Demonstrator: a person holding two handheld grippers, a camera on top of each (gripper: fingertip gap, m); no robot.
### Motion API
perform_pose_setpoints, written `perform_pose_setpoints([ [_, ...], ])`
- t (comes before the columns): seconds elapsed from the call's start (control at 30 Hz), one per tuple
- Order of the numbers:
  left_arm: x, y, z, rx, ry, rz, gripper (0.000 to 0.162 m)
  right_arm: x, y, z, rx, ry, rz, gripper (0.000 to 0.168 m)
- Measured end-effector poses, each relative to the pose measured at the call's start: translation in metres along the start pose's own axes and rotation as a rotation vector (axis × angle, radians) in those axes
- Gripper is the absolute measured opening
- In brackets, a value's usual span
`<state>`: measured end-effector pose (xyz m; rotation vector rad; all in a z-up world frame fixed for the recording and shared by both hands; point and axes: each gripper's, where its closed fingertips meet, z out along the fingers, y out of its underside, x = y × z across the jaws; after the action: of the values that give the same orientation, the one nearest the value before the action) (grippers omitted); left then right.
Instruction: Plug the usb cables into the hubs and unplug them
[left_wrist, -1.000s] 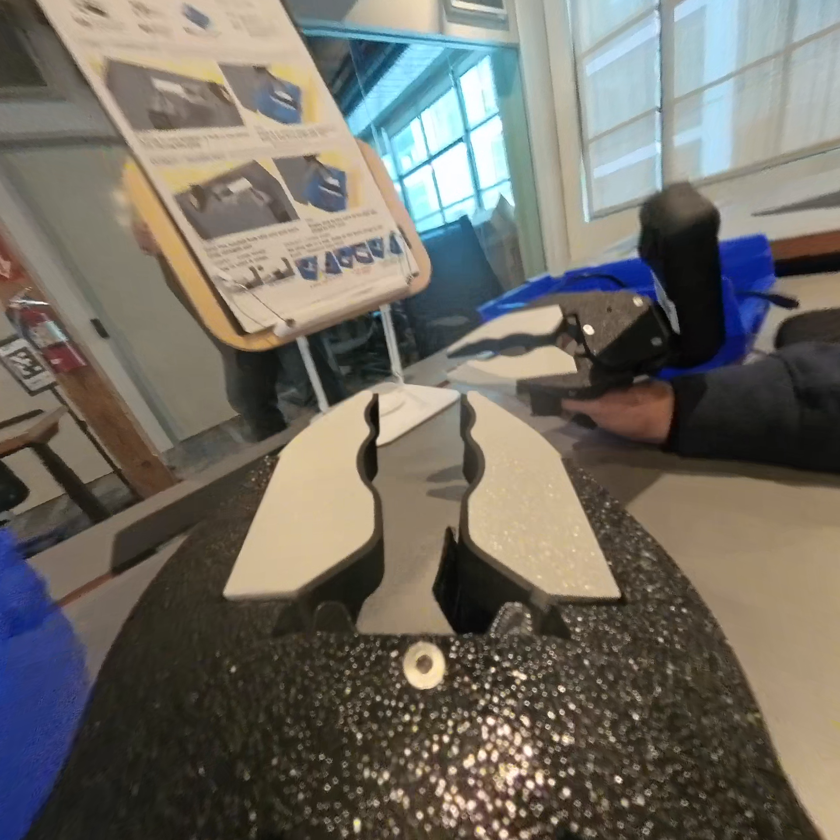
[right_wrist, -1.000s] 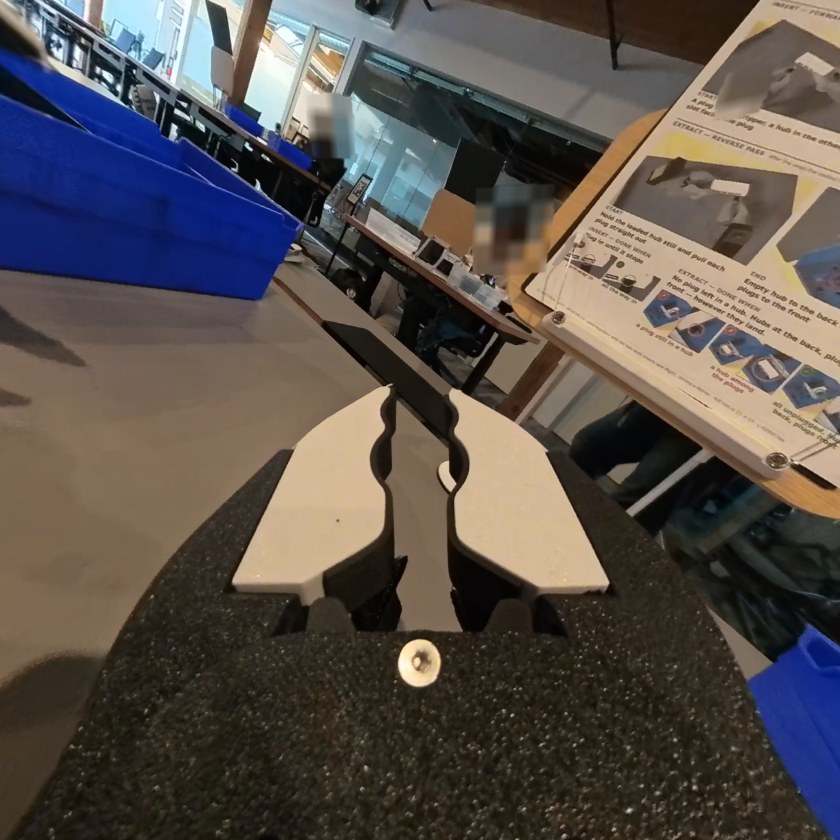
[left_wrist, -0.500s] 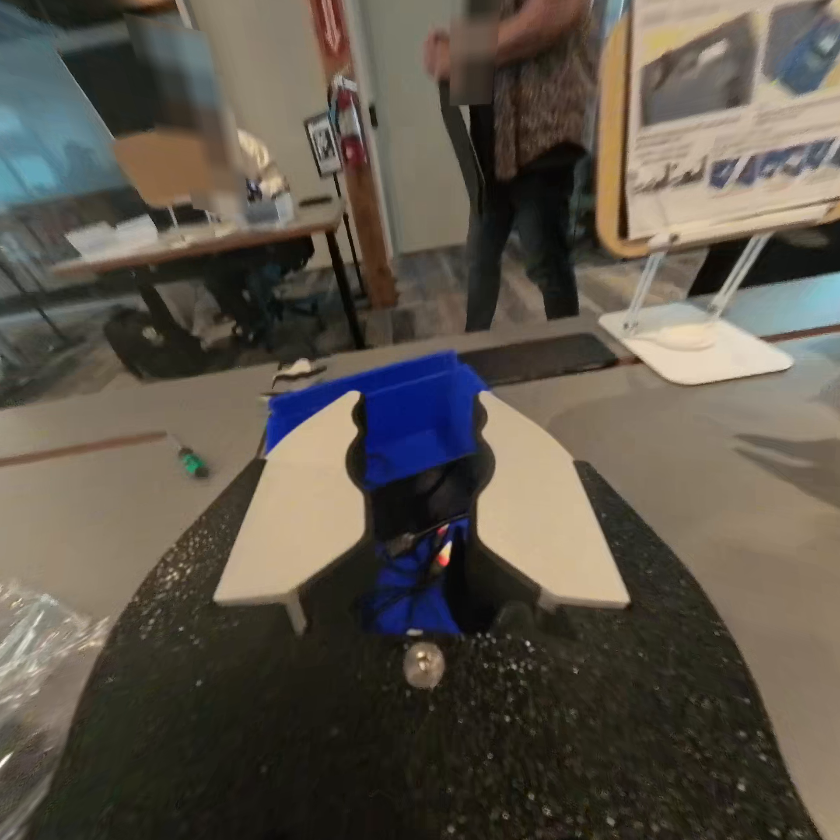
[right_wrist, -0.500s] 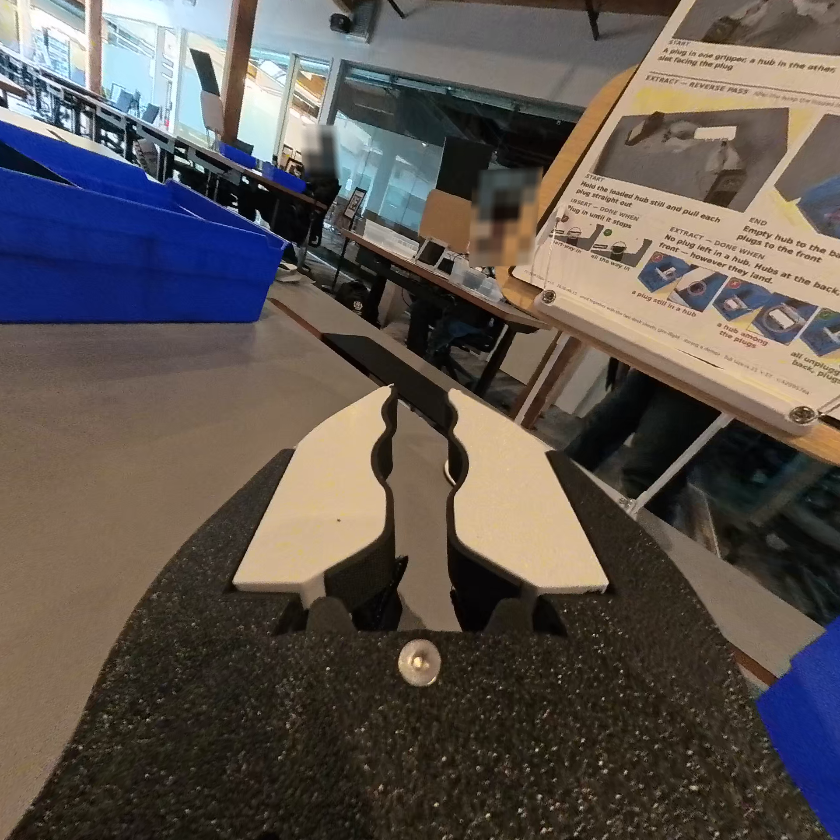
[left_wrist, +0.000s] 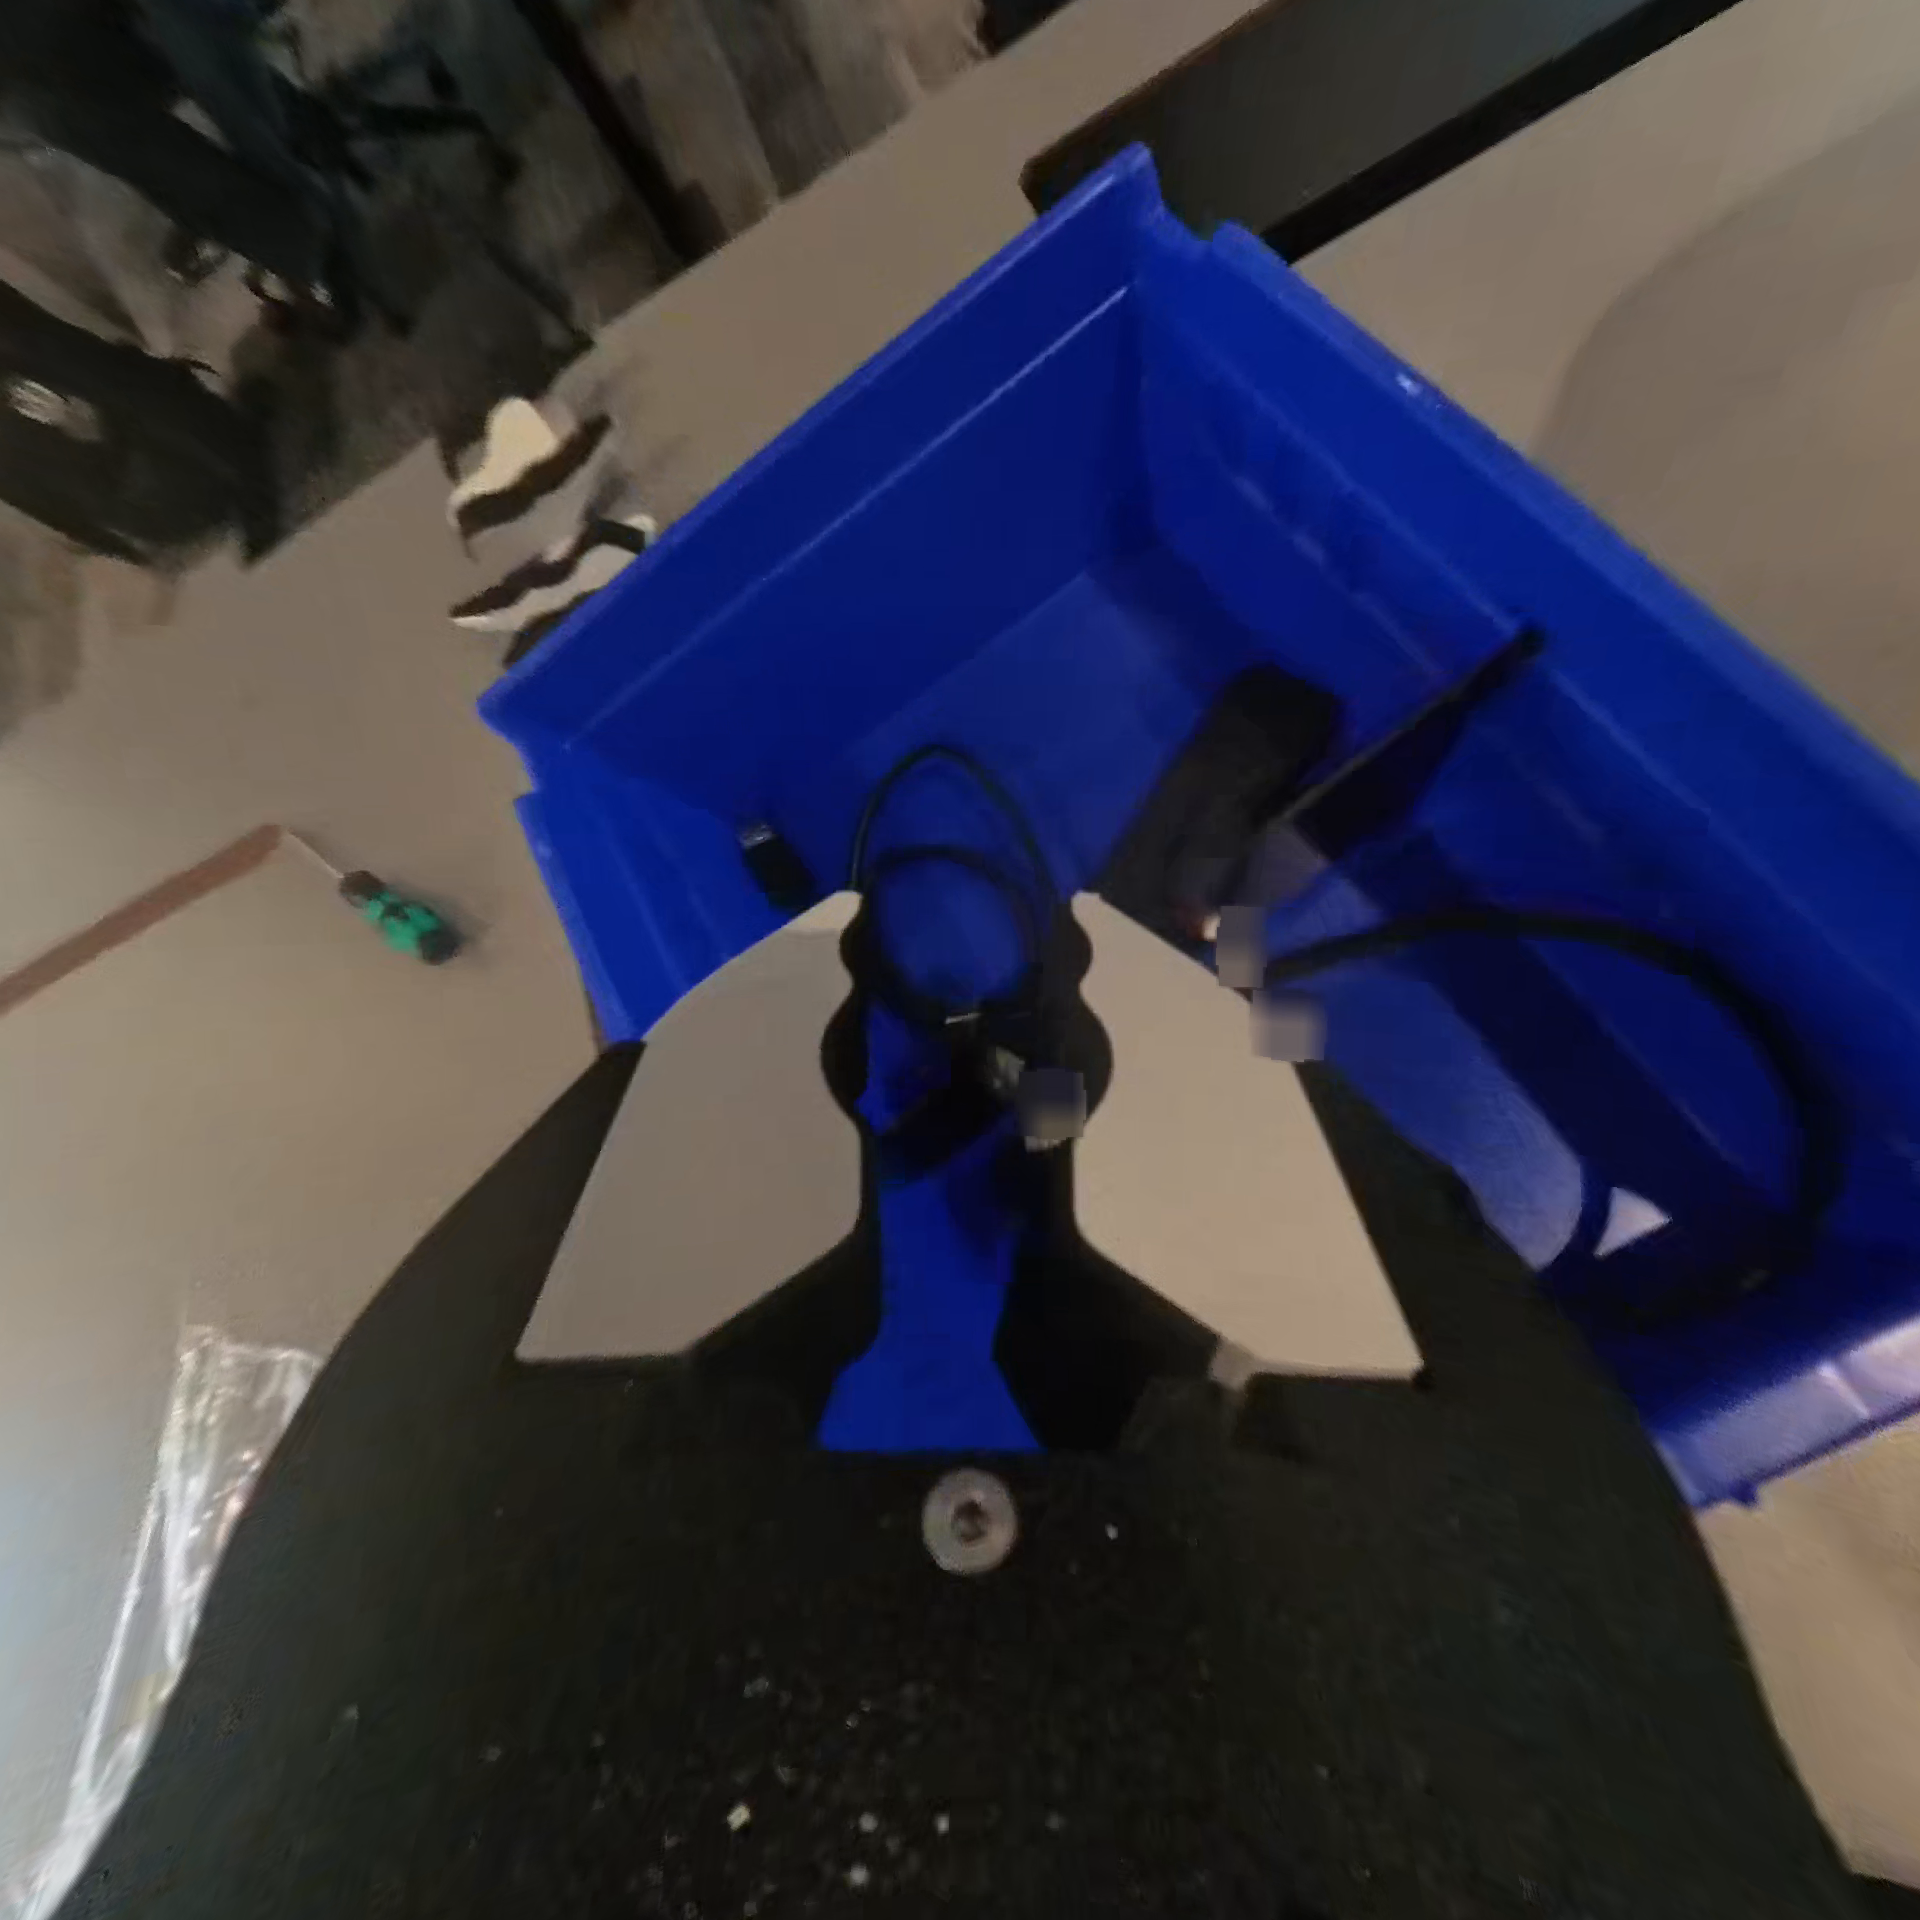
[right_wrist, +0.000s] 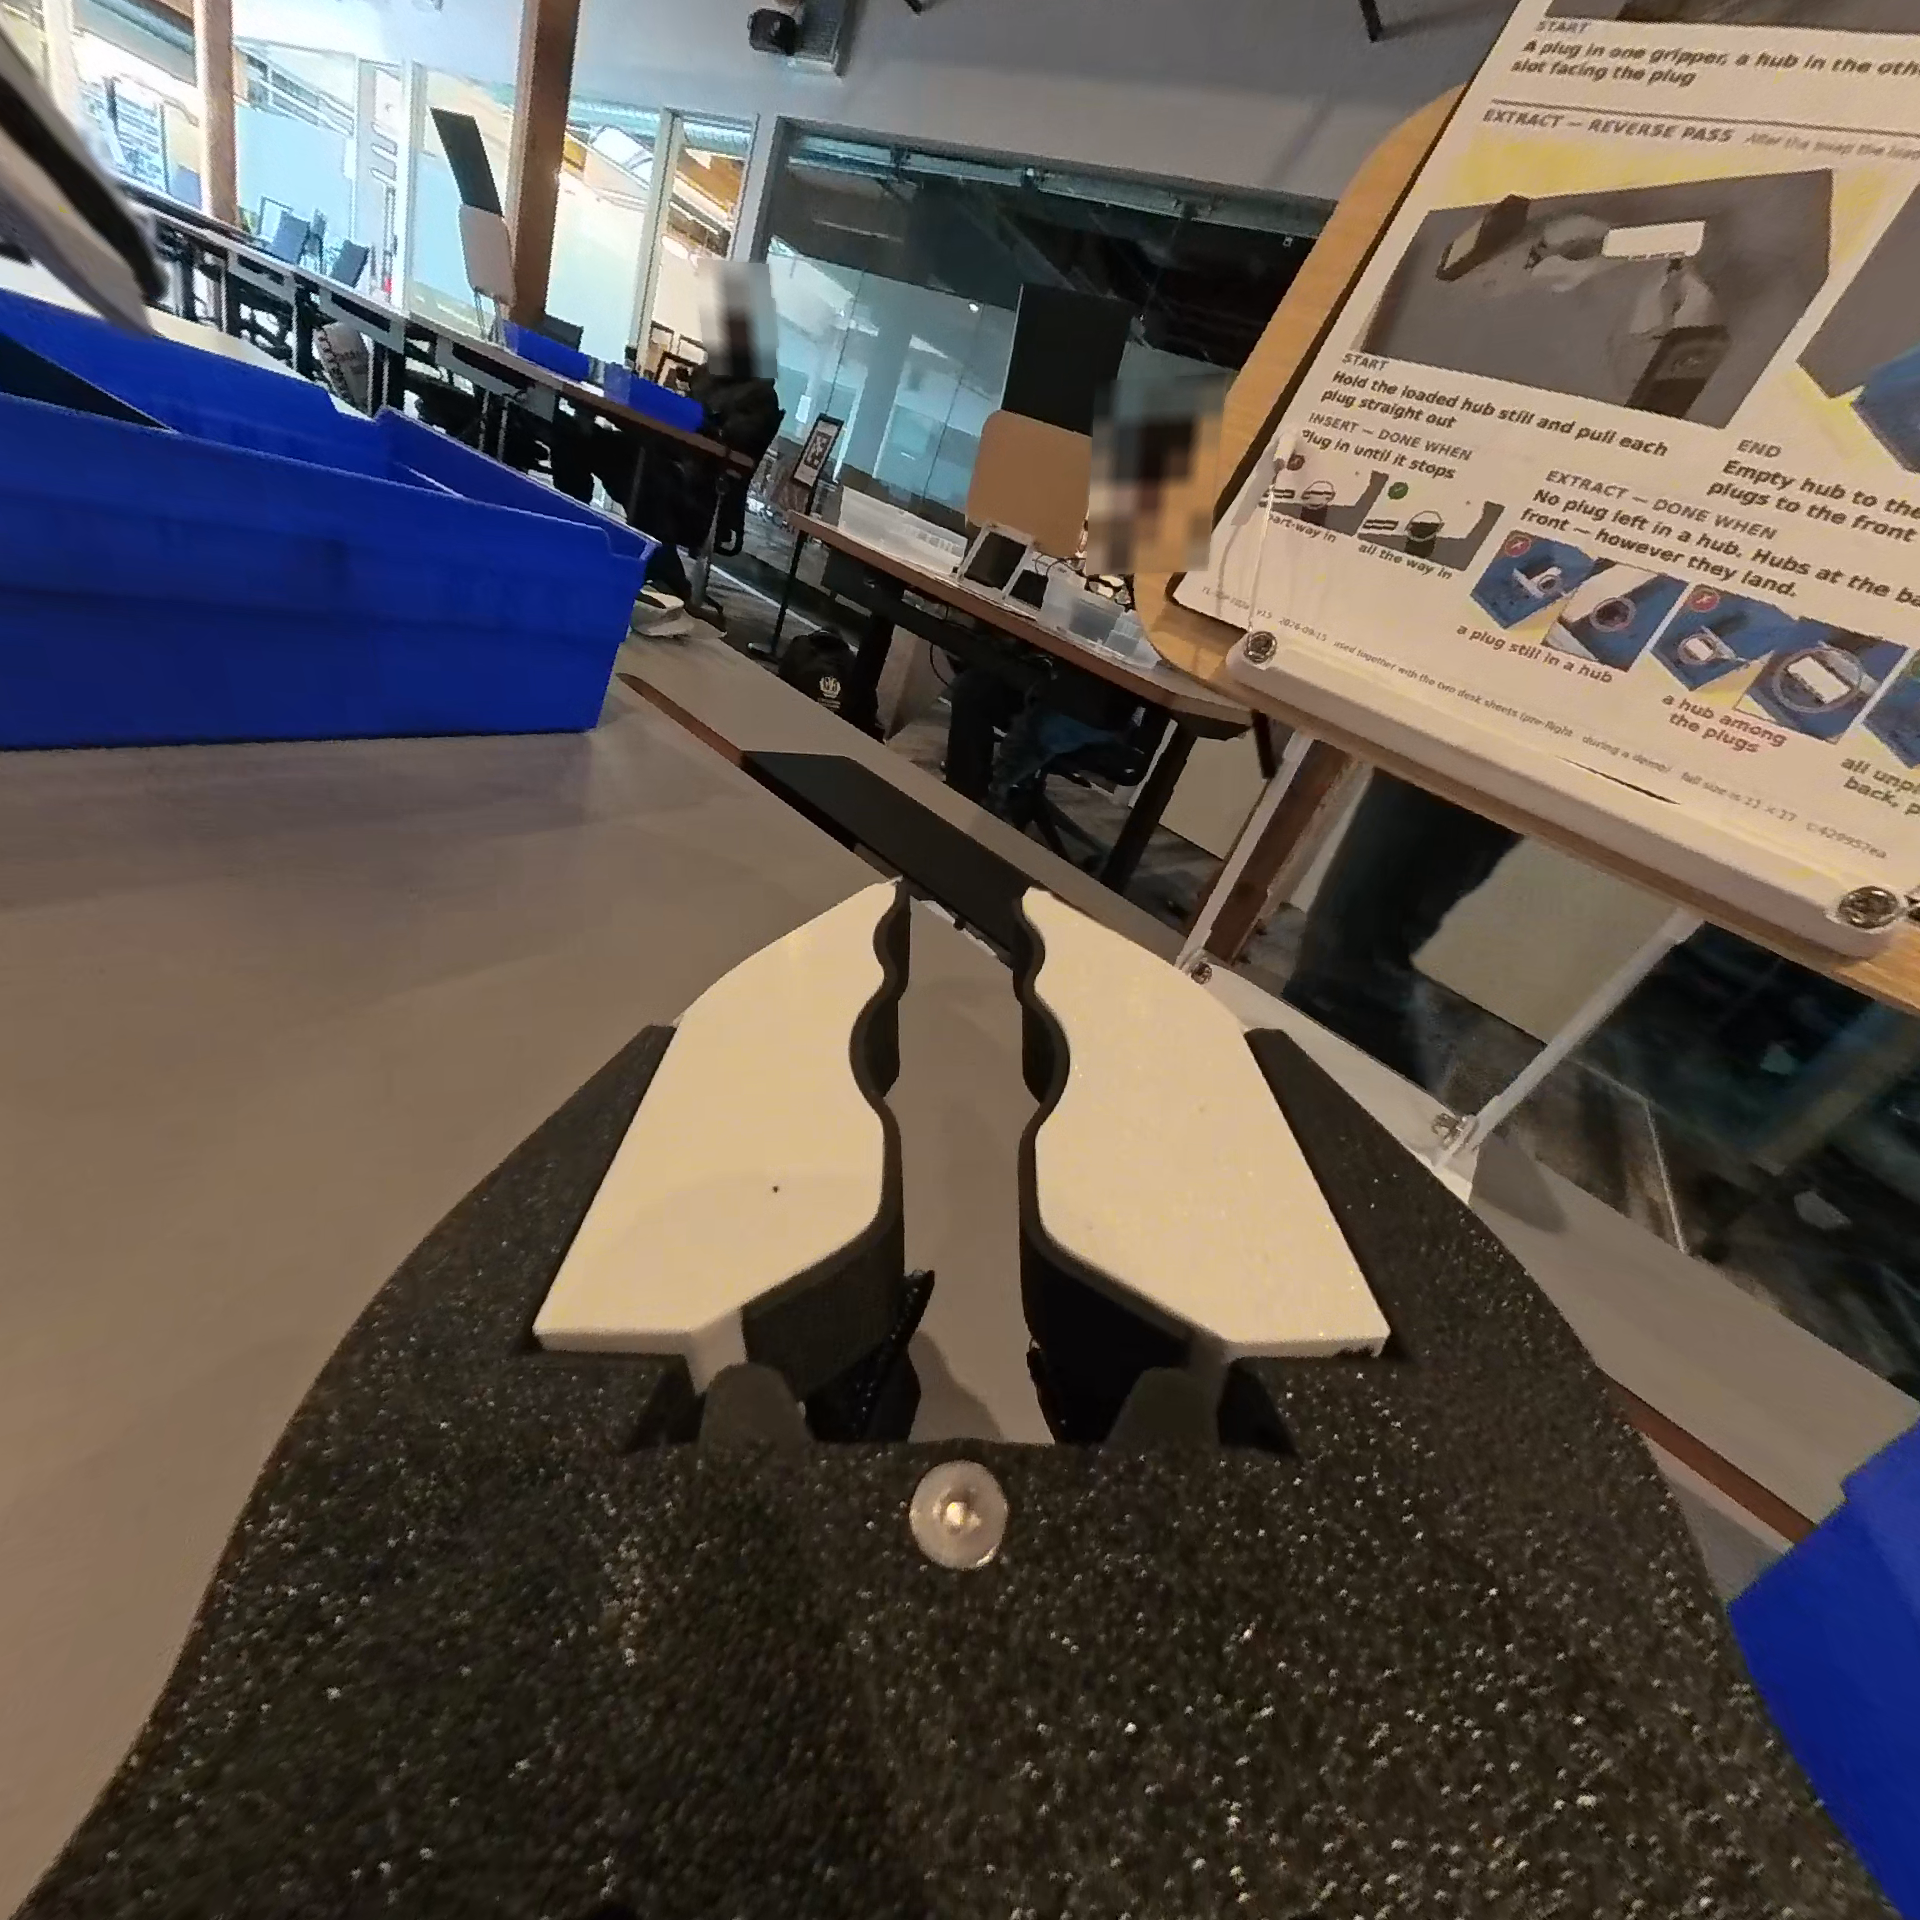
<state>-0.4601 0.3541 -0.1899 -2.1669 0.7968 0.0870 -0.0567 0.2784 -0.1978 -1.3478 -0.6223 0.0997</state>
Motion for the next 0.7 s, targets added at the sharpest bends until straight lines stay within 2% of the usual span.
perform_pose_setpoints([
  [0.13,-0.006,-0.006,0.035,-0.138,0.083,-0.031,0.035,-0.001,0.0,0.0,-0.002,-0.005,-0.001,0.018],
  [0.23,-0.004,0.001,0.059,-0.293,0.135,-0.114,0.033,-0.001,0.001,0.001,-0.001,-0.013,0.007,0.018],
  [0.3,-0.001,0.009,0.074,-0.4,0.156,-0.17,0.04,-0.002,0.001,0.002,-0.001,-0.019,0.015,0.018],
  [0.4,0.0,0.022,0.093,-0.55,0.141,-0.227,0.05,-0.002,0.002,0.003,0.0,-0.028,0.033,0.018],
  [0.7,-0.004,0.034,0.118,-0.741,0.063,-0.21,0.047,-0.001,0.003,0.006,0.006,-0.05,0.08,0.017],
])
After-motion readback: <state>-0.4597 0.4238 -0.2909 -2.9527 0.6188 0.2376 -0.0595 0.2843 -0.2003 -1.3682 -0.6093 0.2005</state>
